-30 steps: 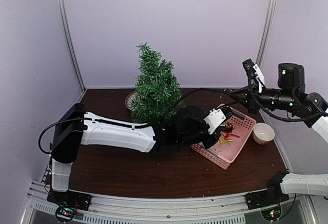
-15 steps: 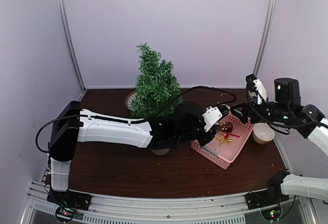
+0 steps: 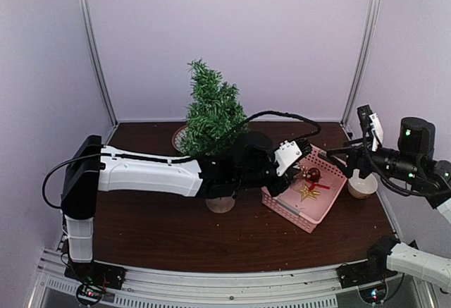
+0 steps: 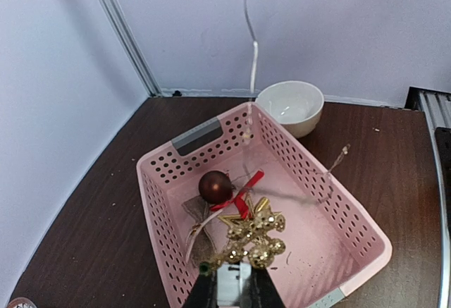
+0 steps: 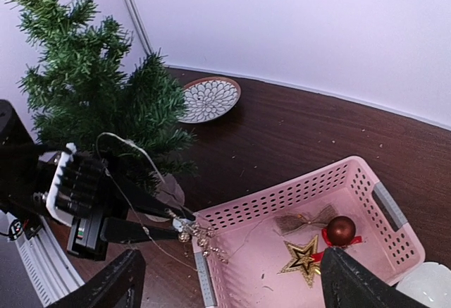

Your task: Decorate the small christmas tree

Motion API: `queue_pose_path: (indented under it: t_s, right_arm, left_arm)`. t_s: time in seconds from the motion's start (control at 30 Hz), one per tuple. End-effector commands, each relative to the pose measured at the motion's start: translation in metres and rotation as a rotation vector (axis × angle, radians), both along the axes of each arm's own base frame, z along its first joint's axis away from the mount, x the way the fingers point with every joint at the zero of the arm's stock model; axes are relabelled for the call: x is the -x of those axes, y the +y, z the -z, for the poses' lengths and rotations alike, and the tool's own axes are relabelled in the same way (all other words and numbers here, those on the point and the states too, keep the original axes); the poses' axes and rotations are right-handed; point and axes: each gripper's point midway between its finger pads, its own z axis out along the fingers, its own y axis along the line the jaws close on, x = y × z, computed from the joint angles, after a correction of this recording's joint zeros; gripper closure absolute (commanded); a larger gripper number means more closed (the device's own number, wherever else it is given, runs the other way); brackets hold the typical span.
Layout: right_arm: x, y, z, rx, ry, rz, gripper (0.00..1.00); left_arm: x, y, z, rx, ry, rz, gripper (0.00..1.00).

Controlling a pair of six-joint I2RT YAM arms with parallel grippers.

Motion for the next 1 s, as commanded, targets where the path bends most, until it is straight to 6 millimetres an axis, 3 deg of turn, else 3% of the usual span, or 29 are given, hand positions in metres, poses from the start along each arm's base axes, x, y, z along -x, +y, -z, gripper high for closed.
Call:
queue_pose_path:
  t_s: [0.0,0.13,0.27,0.43,0.53,0.73,0.83,0.97]
  right_arm:
    - [0.027,0.026,-0.018,-0.124,-0.040,-0.197,0.11]
    - [0.041,0.029,-0.021,-0.115,-0.029,-0.258,0.04]
    - [0.057,0.027,-0.039,-0.160,-0.086,-0.293,0.01]
    - [0.045,0.009,-0.041,-0.105,-0.089,-0.160,0.01]
    - [0.029,-0.002,-0.033,-0.069,-0.066,-0.062,0.09]
    - [0.004,-0.026,-0.016,-0.012,-0.027,0.132,0.36]
    - [0.018,-0.001,-0.016,-0.038,-0.019,-0.038,0.47]
    - [0.041,0.019,-0.013,-0.079,-0.011,-0.203,0.49]
  left_arm:
    - [0.011,0.002,-0.046,0.106,-0.014,0.102,0.96]
    - [0.020,0.006,-0.051,0.102,-0.004,0.170,0.97]
    - [0.020,0.012,-0.056,0.115,-0.006,0.186,0.97]
    - [0.027,0.020,-0.062,0.117,-0.059,0.228,0.98]
    - [0.031,0.024,-0.064,0.116,-0.090,0.247,0.98]
    - [0.028,0.027,-0.064,0.095,-0.128,0.233,0.99]
    - [0.019,0.027,-0.067,0.098,-0.120,0.178,1.00]
    - [0.011,0.024,-0.070,0.106,-0.073,0.140,1.00]
